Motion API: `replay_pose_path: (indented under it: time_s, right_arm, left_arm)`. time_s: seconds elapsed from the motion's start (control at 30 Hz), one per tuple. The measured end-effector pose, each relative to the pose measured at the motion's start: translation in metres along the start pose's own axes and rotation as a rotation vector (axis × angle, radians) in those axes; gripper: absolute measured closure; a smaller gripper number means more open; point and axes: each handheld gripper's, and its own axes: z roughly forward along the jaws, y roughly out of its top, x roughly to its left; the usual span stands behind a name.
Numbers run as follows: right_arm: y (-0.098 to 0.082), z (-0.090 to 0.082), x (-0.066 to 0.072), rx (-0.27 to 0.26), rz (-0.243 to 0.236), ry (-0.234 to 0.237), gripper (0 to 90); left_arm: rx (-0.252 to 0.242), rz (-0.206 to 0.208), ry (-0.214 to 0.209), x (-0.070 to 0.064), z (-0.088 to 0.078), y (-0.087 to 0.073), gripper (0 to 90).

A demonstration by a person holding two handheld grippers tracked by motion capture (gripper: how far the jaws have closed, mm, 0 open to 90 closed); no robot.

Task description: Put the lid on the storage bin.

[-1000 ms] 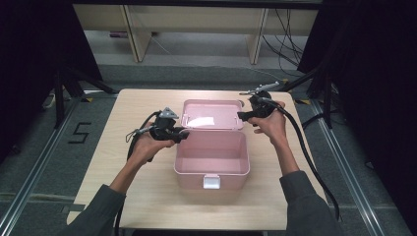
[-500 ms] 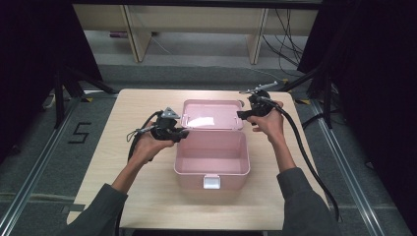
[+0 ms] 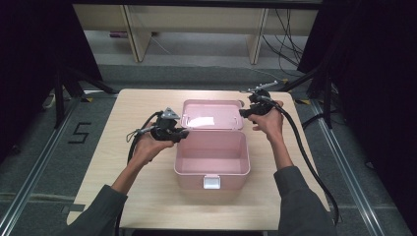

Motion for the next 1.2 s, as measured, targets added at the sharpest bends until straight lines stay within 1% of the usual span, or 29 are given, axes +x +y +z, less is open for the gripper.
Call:
replay_pose_path:
  time_s: [0.07, 0.13, 0.17, 0.2, 0.23, 0.27, 0.3, 0.33, 0.37, 0.4, 0.43, 0.47, 0.5, 0.53, 0.57, 0.6, 0.67, 0.73, 0.8, 0.83, 0.87, 0.9, 0.97, 1.03, 1.07, 1.1, 1.17, 1.2]
  right_arm:
    - [0.000, 0.002, -0.001, 0.006, 0.016, 0.011, 49.5]
    - [0.000, 0.005, -0.002, 0.006, 0.023, 0.013, 49.5]
    - [0.000, 0.006, -0.003, 0.009, 0.017, 0.010, 49.5]
    - [0.000, 0.007, -0.003, 0.010, 0.029, 0.013, 49.5]
    - [0.000, 0.008, -0.004, 0.014, 0.029, 0.012, 49.8]
    - [0.000, 0.009, -0.005, 0.002, 0.023, 0.008, 50.5]
    - [0.000, 0.009, -0.006, 0.008, 0.019, 0.023, 51.2]
    - [0.000, 0.010, -0.006, 0.004, 0.036, 0.019, 52.9]
    - [0.000, 0.009, -0.005, 0.011, 0.030, 0.021, 56.2]
    - [0.000, 0.010, -0.005, -0.004, 0.013, 0.009, 57.9]
    - [-0.001, 0.011, -0.005, -0.015, 0.008, 0.008, 58.1]
    - [-0.001, 0.010, -0.005, -0.013, 0.020, 0.008, 58.8]
    - [0.000, 0.009, -0.006, 0.000, 0.020, 0.017, 59.6]
    - [0.000, 0.010, -0.005, -0.005, 0.042, 0.023, 60.1]
    - [0.001, 0.010, -0.006, -0.006, 0.042, 0.014, 60.9]
    - [0.002, 0.010, -0.006, 0.000, 0.053, 0.014, 62.0]
    - [0.002, 0.011, -0.007, 0.005, 0.050, 0.009, 63.1]
    - [0.002, 0.014, -0.007, 0.009, 0.058, 0.009, 64.5]
    - [0.002, 0.015, -0.006, 0.014, 0.065, 0.001, 65.2]
    - [0.002, 0.016, -0.007, 0.013, 0.066, 0.008, 65.3]
    - [0.003, 0.017, -0.006, 0.011, 0.070, 0.001, 65.8]
    - [0.004, 0.019, -0.006, 0.010, 0.067, 0.001, 66.2]
    - [0.006, 0.020, -0.005, 0.015, 0.080, 0.003, 66.6]
    - [0.008, 0.023, -0.003, 0.013, 0.075, 0.000, 67.5]
    - [0.009, 0.023, -0.002, 0.024, 0.083, 0.000, 67.5]
    - [0.010, 0.025, -0.003, 0.020, 0.054, -0.009, 68.2]
    - [0.012, 0.027, -0.001, 0.028, 0.075, -0.015, 68.8]
    - [0.012, 0.029, 0.001, 0.040, 0.105, -0.015, 69.3]
  left_arm:
    - [0.003, 0.006, 0.000, 0.000, 0.000, 0.000, 77.1]
    - [0.001, 0.000, -0.002, 0.000, 0.000, 0.000, 77.1]
    - [0.000, 0.000, -0.006, 0.001, 0.000, 0.000, 77.1]
    - [0.000, 0.000, -0.006, 0.001, 0.000, 0.000, 77.1]
    - [-0.001, 0.000, -0.005, 0.001, 0.000, 0.000, 77.1]
    - [-0.001, 0.001, -0.003, 0.000, 0.000, 0.000, 77.1]
    - [-0.001, 0.002, -0.002, 0.000, 0.000, 0.000, 77.1]
    - [-0.001, 0.002, -0.003, 0.000, 0.000, 0.000, 77.0]
    - [-0.001, 0.001, -0.005, 0.001, 0.000, 0.000, 77.1]
    - [-0.001, 0.001, -0.005, 0.001, 0.000, 0.000, 77.1]
    - [-0.002, -0.001, -0.006, 0.001, 0.000, 0.000, 77.1]
    - [-0.002, 0.000, -0.005, 0.001, 0.000, 0.000, 77.1]
    - [-0.002, 0.002, -0.003, 0.000, 0.000, 0.000, 77.1]
    - [-0.003, 0.002, -0.002, 0.000, 0.000, 0.000, 77.1]
    - [-0.004, 0.007, -0.002, 0.000, 0.000, 0.000, 77.0]
    - [-0.006, 0.007, -0.002, 0.000, 0.000, -0.001, 77.0]
    - [-0.009, 0.008, -0.001, 0.000, 0.000, -0.001, 77.0]
    - [-0.006, 0.015, 0.007, 0.000, 0.000, -0.001, 77.0]
    - [-0.006, 0.015, 0.005, -0.001, 0.000, -0.001, 77.0]
    - [-0.006, 0.015, 0.005, 0.000, 0.000, -0.001, 77.0]
    - [-0.006, 0.014, 0.005, 0.000, 0.000, -0.001, 77.0]
    - [-0.006, 0.015, 0.004, 0.000, 0.000, -0.001, 76.9]
    - [-0.007, 0.014, 0.004, 0.000, 0.000, -0.001, 76.9]
    - [-0.006, 0.017, 0.005, 0.000, 0.000, -0.001, 76.9]
    - [-0.007, 0.016, 0.005, 0.000, 0.000, -0.001, 76.9]
    - [-0.007, 0.017, 0.005, 0.000, 0.000, -0.001, 77.0]
    - [-0.008, 0.017, 0.006, 0.000, 0.000, -0.001, 76.9]
    - [-0.009, 0.016, 0.006, -0.001, 0.000, -0.001, 76.9]
